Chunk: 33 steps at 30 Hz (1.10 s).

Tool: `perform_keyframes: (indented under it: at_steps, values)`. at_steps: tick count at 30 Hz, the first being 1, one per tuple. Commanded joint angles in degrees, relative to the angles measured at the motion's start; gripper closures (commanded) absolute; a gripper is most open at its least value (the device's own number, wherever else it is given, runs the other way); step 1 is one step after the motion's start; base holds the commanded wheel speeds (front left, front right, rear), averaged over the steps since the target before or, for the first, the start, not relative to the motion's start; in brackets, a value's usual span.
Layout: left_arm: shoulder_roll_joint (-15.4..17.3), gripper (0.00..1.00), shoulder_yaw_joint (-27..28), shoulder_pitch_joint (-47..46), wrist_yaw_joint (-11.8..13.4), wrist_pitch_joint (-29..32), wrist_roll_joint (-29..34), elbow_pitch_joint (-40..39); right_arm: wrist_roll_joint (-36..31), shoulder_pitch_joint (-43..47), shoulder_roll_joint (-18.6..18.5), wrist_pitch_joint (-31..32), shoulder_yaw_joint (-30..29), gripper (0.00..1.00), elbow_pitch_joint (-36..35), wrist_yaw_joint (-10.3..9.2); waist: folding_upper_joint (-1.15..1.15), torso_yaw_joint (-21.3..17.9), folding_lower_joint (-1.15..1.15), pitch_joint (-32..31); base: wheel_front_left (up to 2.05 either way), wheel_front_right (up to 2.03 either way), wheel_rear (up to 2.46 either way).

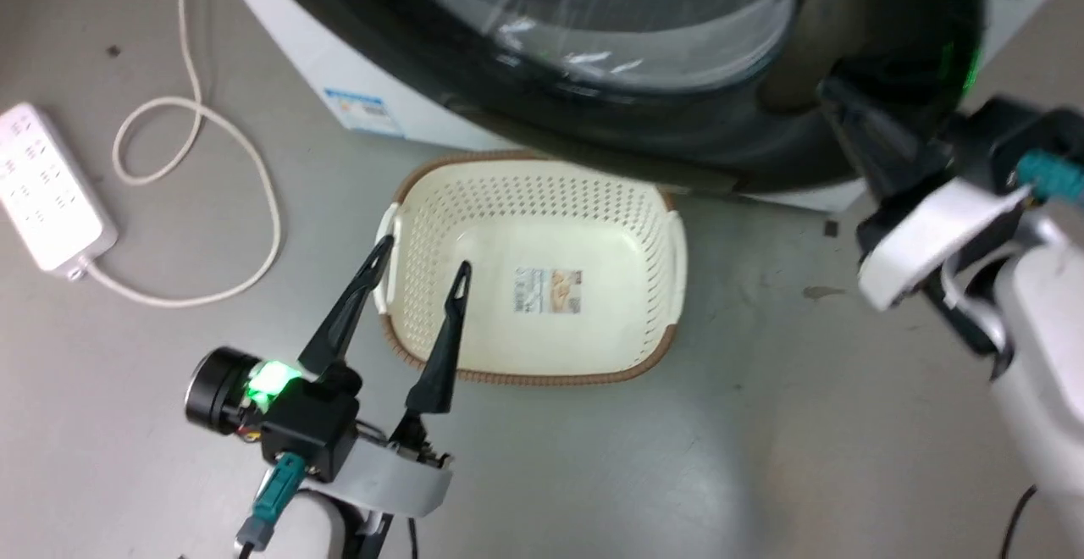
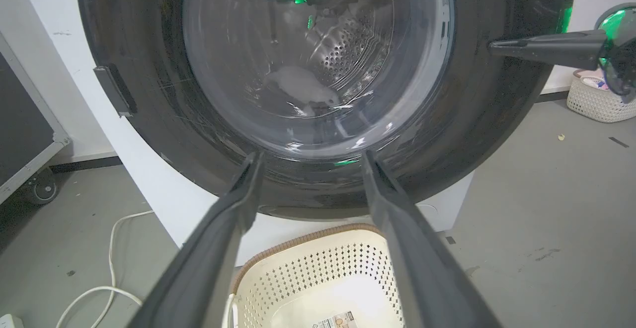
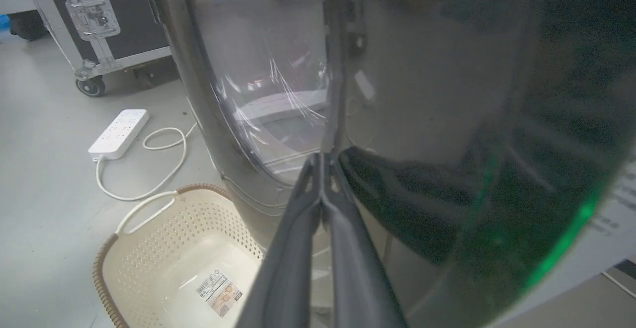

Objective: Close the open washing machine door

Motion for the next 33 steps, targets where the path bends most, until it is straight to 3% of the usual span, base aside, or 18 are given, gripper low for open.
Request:
perform_keyframes:
  at_steps: [1,14,24,25,26,33]
  values:
    - [-0.40,0.00,-0.21,-1.03,-0.25,-0.29,0.33,-0.07,0.53,-1.96,-0.88,0.43,-0.48,1.00,1.31,-0.15,0.00,1.12,-0.02,1.21,0.00,0.00,0.00]
    - [-1.56,0.00,-0.69,-2.30,-0.50,-0.29,0.51,0.19,2.85,-14.59,-0.94,1.57,-5.15,1.00,14.64,-0.15,0.00,2.89,-0.02,3.44,0.00,0.00,0.00]
    - [-1.90,0.00,0.59,-1.52,-0.65,-0.29,-0.44,1.79,3.19,-13.35,1.86,-2.81,-5.56,1.00,19.94,-0.15,0.00,1.48,-0.02,-0.48,0.00,0.00,0.00]
    - [-1.97,0.00,0.96,-1.23,-0.64,-0.29,-0.73,2.01,3.29,-12.53,2.12,-3.76,-5.76,0.67,20.10,-0.15,0.00,1.17,-0.02,-1.42,0.00,0.00,0.00]
    - [-2.32,0.00,3.13,0.94,-0.21,-0.29,-2.47,5.99,3.91,-8.01,3.56,-6.52,-6.69,0.00,20.23,-0.15,0.00,-0.35,-0.02,-5.45,0.00,0.00,0.00]
    - [-2.30,0.00,6.08,3.21,-0.73,-0.29,-5.13,9.73,3.00,3.25,7.27,-9.42,-11.33,0.00,16.76,-0.15,0.00,-3.89,-0.02,-12.26,0.00,0.00,0.00]
